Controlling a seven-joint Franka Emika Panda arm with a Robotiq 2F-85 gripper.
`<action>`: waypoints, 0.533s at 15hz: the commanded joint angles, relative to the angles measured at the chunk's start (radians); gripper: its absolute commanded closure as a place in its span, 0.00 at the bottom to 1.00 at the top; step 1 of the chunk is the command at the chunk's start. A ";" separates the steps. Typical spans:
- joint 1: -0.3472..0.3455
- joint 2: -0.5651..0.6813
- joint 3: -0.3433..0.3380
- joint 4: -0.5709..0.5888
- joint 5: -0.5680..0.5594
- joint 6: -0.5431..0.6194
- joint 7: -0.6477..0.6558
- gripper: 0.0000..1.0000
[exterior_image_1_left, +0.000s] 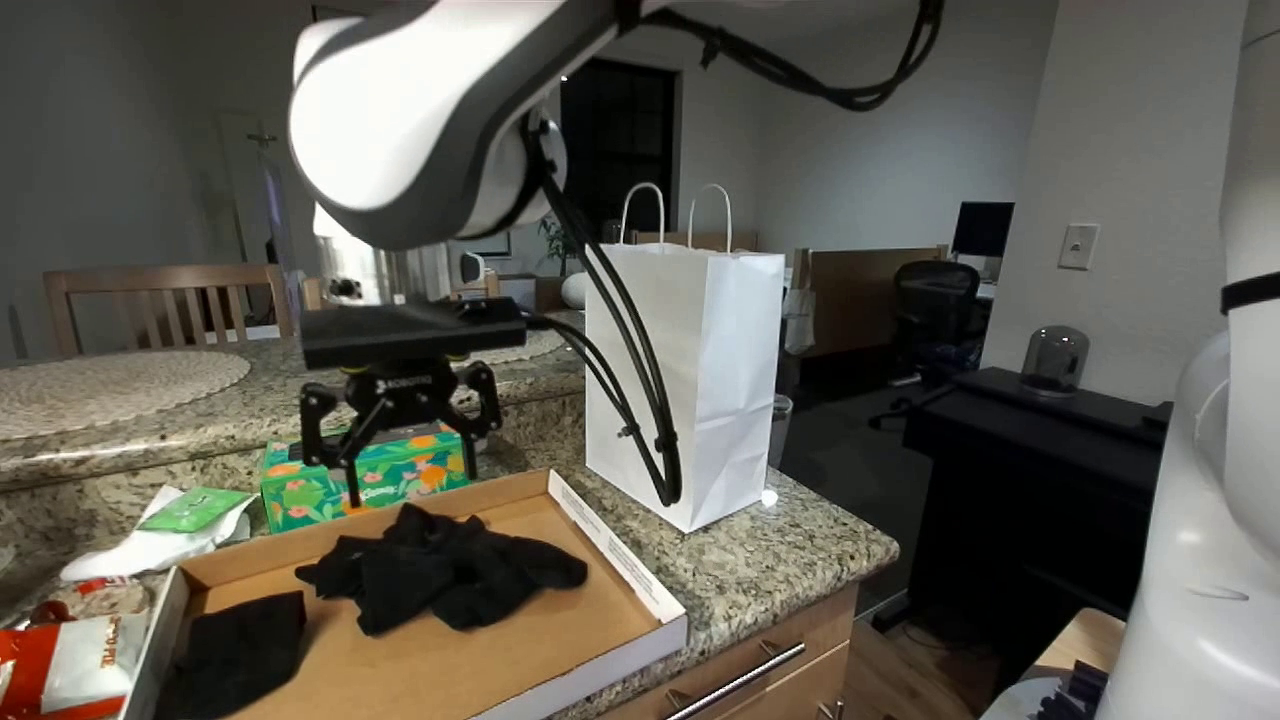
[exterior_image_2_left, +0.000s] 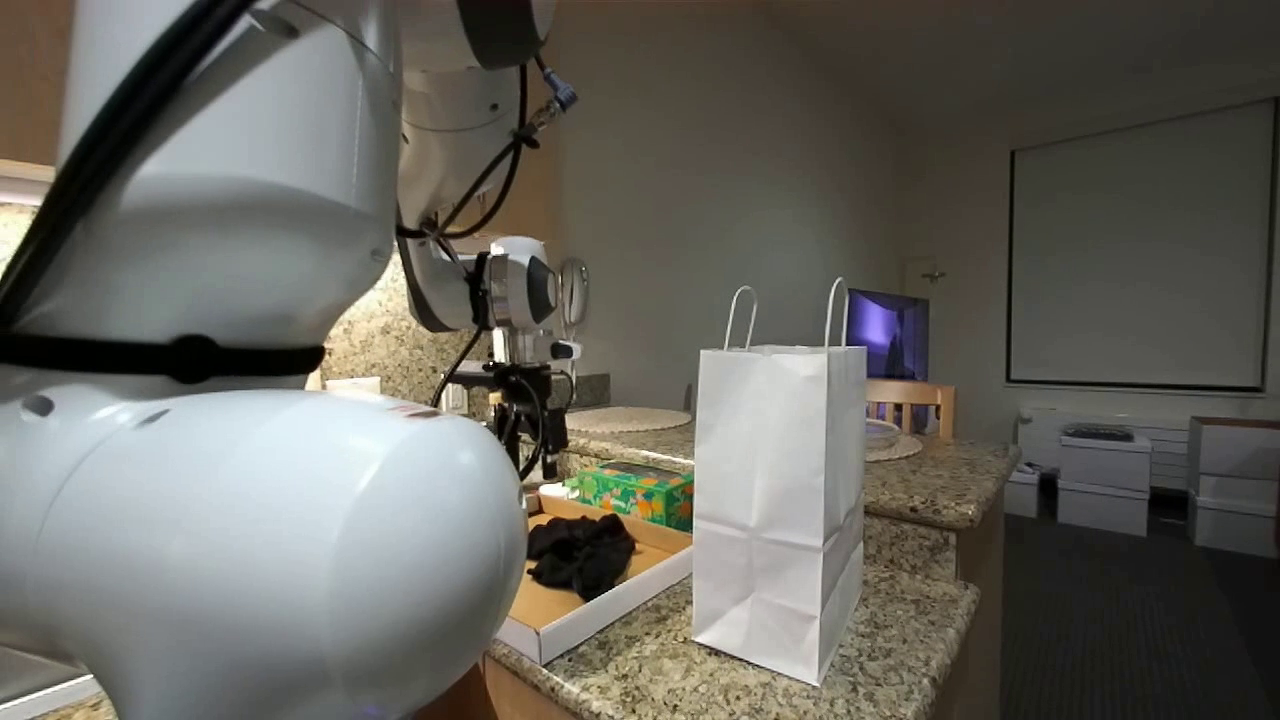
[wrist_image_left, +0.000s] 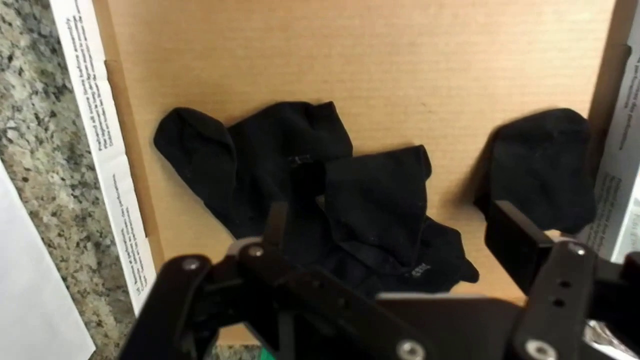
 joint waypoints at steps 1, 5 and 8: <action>0.013 0.094 -0.040 0.014 0.001 0.025 -0.041 0.00; -0.015 0.197 -0.076 0.064 0.081 0.056 -0.160 0.00; -0.012 0.271 -0.099 0.128 0.137 0.051 -0.230 0.00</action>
